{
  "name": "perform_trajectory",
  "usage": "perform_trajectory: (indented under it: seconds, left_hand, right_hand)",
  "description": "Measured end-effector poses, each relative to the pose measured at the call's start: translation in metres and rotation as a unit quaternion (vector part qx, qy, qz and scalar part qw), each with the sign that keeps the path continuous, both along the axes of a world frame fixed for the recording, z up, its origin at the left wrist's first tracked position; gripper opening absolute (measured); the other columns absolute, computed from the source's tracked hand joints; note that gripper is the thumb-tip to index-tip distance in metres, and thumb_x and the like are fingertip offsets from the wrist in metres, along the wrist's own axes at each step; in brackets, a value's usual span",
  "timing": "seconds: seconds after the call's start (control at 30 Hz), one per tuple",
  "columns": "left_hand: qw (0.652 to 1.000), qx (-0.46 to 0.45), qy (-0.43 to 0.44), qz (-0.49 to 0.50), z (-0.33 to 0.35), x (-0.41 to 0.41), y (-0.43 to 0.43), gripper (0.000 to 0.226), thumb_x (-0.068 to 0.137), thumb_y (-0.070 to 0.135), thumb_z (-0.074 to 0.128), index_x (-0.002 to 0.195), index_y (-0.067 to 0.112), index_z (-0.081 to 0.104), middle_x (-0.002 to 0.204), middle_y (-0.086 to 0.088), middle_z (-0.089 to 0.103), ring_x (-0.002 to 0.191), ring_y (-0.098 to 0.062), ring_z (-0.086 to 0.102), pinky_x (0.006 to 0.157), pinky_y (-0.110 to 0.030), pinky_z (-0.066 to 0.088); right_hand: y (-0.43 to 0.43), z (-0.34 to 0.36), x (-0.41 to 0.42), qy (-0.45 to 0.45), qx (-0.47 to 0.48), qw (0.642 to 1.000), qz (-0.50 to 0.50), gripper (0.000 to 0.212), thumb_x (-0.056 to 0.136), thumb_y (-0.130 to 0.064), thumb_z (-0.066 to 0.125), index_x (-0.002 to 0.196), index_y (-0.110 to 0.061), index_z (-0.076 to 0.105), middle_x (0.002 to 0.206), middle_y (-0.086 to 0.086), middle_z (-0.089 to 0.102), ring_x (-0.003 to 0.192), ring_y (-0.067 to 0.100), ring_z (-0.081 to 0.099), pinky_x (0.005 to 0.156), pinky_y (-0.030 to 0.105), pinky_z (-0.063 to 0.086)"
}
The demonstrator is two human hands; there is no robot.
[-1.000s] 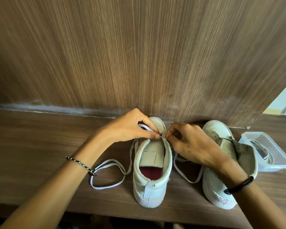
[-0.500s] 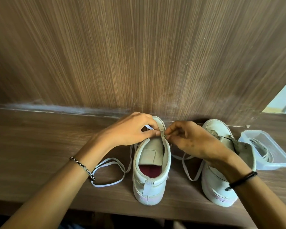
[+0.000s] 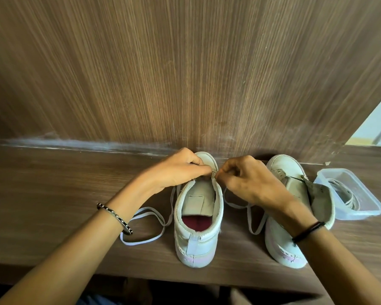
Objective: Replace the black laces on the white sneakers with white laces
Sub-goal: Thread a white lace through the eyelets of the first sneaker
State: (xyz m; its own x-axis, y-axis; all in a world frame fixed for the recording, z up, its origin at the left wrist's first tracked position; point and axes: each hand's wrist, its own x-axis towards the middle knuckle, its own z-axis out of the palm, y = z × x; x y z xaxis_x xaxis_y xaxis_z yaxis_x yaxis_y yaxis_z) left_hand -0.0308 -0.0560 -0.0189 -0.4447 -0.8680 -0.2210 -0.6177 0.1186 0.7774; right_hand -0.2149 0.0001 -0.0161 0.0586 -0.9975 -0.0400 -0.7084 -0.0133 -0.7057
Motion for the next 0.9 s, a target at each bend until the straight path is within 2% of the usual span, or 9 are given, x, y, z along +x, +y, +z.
perform_trajectory:
  seconds: [0.07,0.17,0.27,0.37,0.53,0.7,0.77,0.83,0.9]
  left_hand:
    - [1.0,0.003,-0.001,0.003,-0.001,0.0,0.0,0.039,0.093,0.027,0.065,0.081,-0.01,0.062,0.069,-0.004,0.044,0.066,-0.012,0.041,0.064,-0.03,0.032]
    - [1.0,0.006,0.006,0.004,0.002,0.004,0.001,0.029,0.093,0.023,0.066,0.085,-0.004,0.069,0.07,-0.003,0.052,0.068,-0.01,0.046,0.068,-0.028,0.038]
    - [0.999,-0.002,0.031,0.023,0.005,0.01,0.002,0.026,0.099,0.028,0.063,0.095,0.007,0.078,0.087,-0.005,0.072,0.085,-0.004,0.061,0.084,-0.025,0.044]
    - [0.997,-0.007,0.041,0.058,0.009,0.022,0.0,0.027,0.104,0.031,0.055,0.1,0.018,0.078,0.096,0.005,0.077,0.086,0.003,0.066,0.083,-0.02,0.047]
    - [0.996,0.017,0.02,0.09,0.011,0.035,-0.004,0.028,0.107,0.031,0.05,0.104,0.018,0.075,0.101,0.002,0.076,0.097,-0.01,0.07,0.081,-0.027,0.056]
    - [0.997,0.017,-0.036,0.059,0.021,0.044,-0.007,0.028,0.101,0.004,0.049,0.112,0.019,0.07,0.107,0.003,0.074,0.097,-0.01,0.07,0.076,-0.026,0.055]
    - [0.998,0.032,-0.058,0.019,0.023,0.049,-0.006,0.032,0.097,0.0,0.052,0.114,0.021,0.07,0.109,0.004,0.074,0.097,-0.009,0.07,0.08,-0.027,0.056]
    - [0.996,0.048,-0.069,-0.01,0.022,0.052,-0.004,0.033,0.094,0.001,0.059,0.115,0.023,0.071,0.11,0.005,0.074,0.1,-0.007,0.069,0.085,-0.029,0.055]
    - [0.997,0.049,-0.06,-0.012,0.019,0.052,-0.004,0.031,0.093,0.003,0.064,0.116,0.024,0.071,0.112,0.004,0.073,0.1,-0.006,0.067,0.086,-0.029,0.054]
  right_hand:
    - [0.001,-0.003,0.009,-0.089,0.065,0.994,-0.027,0.031,0.096,-0.028,0.058,0.073,-0.009,0.062,0.061,-0.006,0.056,0.052,0.006,0.048,0.053,0.025,0.04]
    - [-0.002,-0.004,0.021,-0.256,0.182,0.944,-0.1,0.034,0.097,-0.02,0.046,0.063,-0.02,0.046,0.052,-0.007,0.039,0.037,0.004,0.031,0.036,0.018,0.027]
    - [-0.006,0.0,0.022,-0.308,0.243,0.909,-0.142,0.025,0.092,-0.015,0.039,0.067,-0.02,0.043,0.05,-0.006,0.037,0.036,0.007,0.028,0.036,0.019,0.019]
    - [-0.003,0.001,0.015,-0.261,0.207,0.934,-0.126,0.027,0.095,-0.022,0.038,0.07,-0.016,0.046,0.055,0.0,0.05,0.043,0.013,0.042,0.043,0.023,0.031]
    - [0.004,0.005,0.004,-0.114,0.093,0.987,-0.068,0.04,0.1,-0.032,0.041,0.075,-0.009,0.062,0.072,0.009,0.075,0.063,0.022,0.069,0.068,0.039,0.06]
    - [0.0,0.006,-0.006,-0.059,0.077,0.995,-0.02,0.032,0.094,-0.039,0.052,0.084,-0.015,0.072,0.082,0.001,0.077,0.081,0.02,0.074,0.086,0.048,0.061]
    - [-0.002,0.006,-0.007,-0.03,0.078,0.996,0.012,0.028,0.098,-0.038,0.059,0.085,-0.02,0.075,0.082,-0.003,0.076,0.081,0.014,0.073,0.082,0.036,0.061]
    - [-0.002,0.007,-0.007,0.024,0.051,0.998,0.031,0.023,0.098,-0.038,0.066,0.081,-0.027,0.077,0.079,-0.012,0.074,0.081,0.005,0.069,0.069,0.015,0.052]
    - [-0.003,0.008,-0.008,0.032,0.038,0.998,0.024,0.021,0.094,-0.04,0.072,0.076,-0.03,0.077,0.076,-0.016,0.072,0.078,0.0,0.067,0.062,0.009,0.047]
